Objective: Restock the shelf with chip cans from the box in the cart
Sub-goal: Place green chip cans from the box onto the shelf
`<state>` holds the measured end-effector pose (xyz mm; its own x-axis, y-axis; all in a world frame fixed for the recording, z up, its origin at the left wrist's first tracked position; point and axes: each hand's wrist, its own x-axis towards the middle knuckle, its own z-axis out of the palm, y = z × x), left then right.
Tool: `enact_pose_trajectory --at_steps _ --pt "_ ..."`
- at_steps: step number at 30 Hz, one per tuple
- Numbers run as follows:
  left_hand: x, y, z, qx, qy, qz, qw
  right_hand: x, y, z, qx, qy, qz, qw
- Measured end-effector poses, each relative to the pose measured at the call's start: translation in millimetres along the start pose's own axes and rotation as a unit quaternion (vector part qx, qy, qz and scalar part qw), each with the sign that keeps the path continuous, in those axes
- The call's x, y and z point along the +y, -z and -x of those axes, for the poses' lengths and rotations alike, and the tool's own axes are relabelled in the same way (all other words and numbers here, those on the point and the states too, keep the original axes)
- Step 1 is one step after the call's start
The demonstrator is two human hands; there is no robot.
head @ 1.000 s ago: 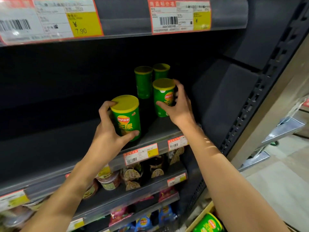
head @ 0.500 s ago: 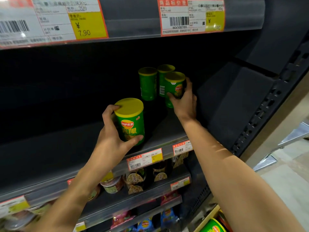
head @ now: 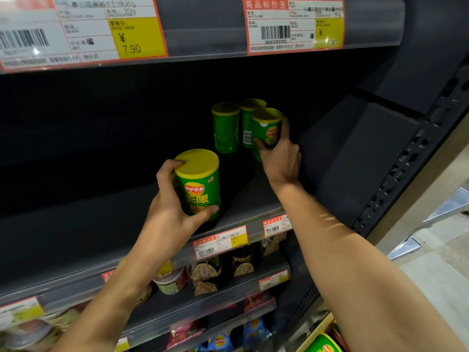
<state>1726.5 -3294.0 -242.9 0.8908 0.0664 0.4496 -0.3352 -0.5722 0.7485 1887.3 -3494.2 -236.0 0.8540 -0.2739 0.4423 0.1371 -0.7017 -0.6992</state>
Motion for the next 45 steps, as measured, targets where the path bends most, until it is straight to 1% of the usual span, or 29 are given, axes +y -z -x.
enact_pose_trajectory --at_steps 7,13,16,18,19,20,21,22,23,26,28,31,35,37,40,45 --pt "1.0 0.6 0.8 -0.002 -0.007 0.0 1.0 0.4 4.5 -1.7 -0.015 0.012 0.057 0.998" --pt "1.4 0.5 0.7 -0.002 -0.003 0.001 1.0 -0.3 5.8 -0.3 -0.032 0.0 0.045 0.998" --pt "1.2 1.2 0.7 0.001 0.0 -0.001 1.0 -1.9 10.3 1.8 -0.069 -0.01 0.03 0.997" --pt "0.3 1.2 0.6 0.002 -0.001 -0.003 1.0 -1.6 18.2 7.8 -0.114 -0.019 0.027 0.993" --pt "-0.4 1.1 0.5 0.002 -0.002 -0.004 1.0 0.6 23.7 13.3 -0.138 -0.016 0.028 0.99" --pt "-1.0 0.7 0.5 0.002 -0.004 -0.006 1.0 3.9 30.3 21.5 -0.149 0.004 0.033 0.988" --pt "-1.5 0.3 0.4 0.002 -0.005 -0.008 1.0 9.1 36.2 31.8 -0.135 0.052 0.037 0.989" --pt "-1.6 0.0 0.4 0.003 -0.006 -0.009 1.0 15.8 42.2 44.0 -0.1 0.111 0.039 0.988" --pt "-1.8 -0.2 0.3 0.004 -0.007 -0.011 1.0 21.8 48.0 56.6 -0.067 0.152 0.041 0.985" --pt "-1.7 -1.2 0.7 0.005 -0.008 -0.019 1.0 37.6 53.7 84.7 -0.028 0.18 0.081 0.98" --pt "-1.2 -0.4 1.0 0.004 -0.006 -0.023 1.0 48.0 48.4 94.9 0.002 0.221 0.108 0.969" --pt "0.2 4.1 0.9 -0.021 -0.015 -0.042 0.999 62.0 38.9 100.4 0.05 0.273 0.1 0.955" --pt "6.9 6.1 -0.9 -0.065 -0.041 -0.078 0.994 69.8 26.3 102.3 0.106 0.317 0.065 0.94" --pt "11.5 1.7 -10.9 -0.075 -0.03 -0.084 0.993 70.6 23.8 100.8 0.121 0.323 0.058 0.937" --pt "14.0 -9.1 -33.9 -0.087 0.006 -0.075 0.993 72.0 24.2 100.3 0.118 0.328 0.065 0.935" --pt "7.9 -24.6 -68.6 -0.093 -0.011 -0.106 0.99 74.6 23.3 101.3 0.115 0.324 0.083 0.935"
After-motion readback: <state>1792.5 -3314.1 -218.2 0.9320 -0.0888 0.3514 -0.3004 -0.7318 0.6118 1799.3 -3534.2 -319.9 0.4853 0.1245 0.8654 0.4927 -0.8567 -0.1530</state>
